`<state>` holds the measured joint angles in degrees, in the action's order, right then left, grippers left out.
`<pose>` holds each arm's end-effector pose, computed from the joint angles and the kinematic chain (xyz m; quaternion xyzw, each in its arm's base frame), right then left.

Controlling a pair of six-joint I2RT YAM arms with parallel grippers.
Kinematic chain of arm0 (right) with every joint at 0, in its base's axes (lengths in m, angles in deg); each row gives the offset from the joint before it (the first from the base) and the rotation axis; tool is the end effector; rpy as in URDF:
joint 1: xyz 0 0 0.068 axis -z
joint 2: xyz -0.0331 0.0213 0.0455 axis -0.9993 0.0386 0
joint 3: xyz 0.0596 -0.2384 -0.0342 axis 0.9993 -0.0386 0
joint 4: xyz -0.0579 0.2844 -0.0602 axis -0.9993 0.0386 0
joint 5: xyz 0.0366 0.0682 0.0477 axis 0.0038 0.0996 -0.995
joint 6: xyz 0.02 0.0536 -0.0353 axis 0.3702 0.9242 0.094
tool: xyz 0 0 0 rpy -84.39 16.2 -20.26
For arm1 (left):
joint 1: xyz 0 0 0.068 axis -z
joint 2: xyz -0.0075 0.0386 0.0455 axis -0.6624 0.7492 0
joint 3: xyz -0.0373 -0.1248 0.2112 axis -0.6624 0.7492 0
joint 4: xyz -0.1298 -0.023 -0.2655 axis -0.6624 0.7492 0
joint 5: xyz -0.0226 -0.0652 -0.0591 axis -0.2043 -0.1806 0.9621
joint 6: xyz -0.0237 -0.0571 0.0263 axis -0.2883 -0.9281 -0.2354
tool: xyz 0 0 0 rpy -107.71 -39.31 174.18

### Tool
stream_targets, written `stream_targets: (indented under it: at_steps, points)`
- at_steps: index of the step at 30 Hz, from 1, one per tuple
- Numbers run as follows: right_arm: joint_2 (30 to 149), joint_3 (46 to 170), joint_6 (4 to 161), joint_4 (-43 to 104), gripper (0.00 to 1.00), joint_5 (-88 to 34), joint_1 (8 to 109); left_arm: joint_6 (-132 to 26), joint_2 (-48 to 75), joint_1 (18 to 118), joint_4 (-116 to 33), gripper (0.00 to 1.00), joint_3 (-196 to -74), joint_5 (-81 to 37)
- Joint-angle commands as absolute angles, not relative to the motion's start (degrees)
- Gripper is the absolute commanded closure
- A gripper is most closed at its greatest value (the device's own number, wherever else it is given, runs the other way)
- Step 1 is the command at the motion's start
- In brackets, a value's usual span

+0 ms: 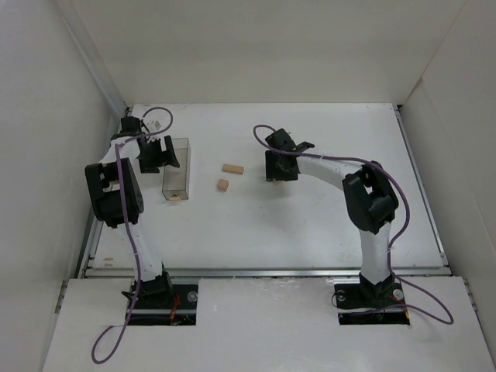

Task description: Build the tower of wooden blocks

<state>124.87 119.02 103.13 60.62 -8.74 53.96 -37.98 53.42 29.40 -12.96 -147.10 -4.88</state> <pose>0.3902 0.2495 0.1275 -0.0296 0.9631 0.0500 0.2626 0.4561 0.0740 0.1297 -0.0112 0.9386 -0.1730 0.2983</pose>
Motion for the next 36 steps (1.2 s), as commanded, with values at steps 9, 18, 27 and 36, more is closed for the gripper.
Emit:
stream_targets:
  at_steps: [9,18,27,36]
  points:
    - [127.26,124.44,96.83,62.75,0.40,-6.17,53.60,-27.40,38.12,37.69,-8.45,0.22,-154.74,-14.73]
    - [125.24,123.38,94.45,60.12,0.38,-7.31,53.60,-24.14,37.94,60.36,-1.23,0.22,-149.66,-17.80]
    - [123.04,120.05,96.47,61.17,0.37,-5.64,54.13,-28.62,47.32,64.42,-0.71,0.20,-148.32,-25.72]
    - [120.58,116.70,98.06,60.03,0.37,-4.58,54.13,-29.67,51.38,66.62,-2.46,0.37,-147.72,-23.96]
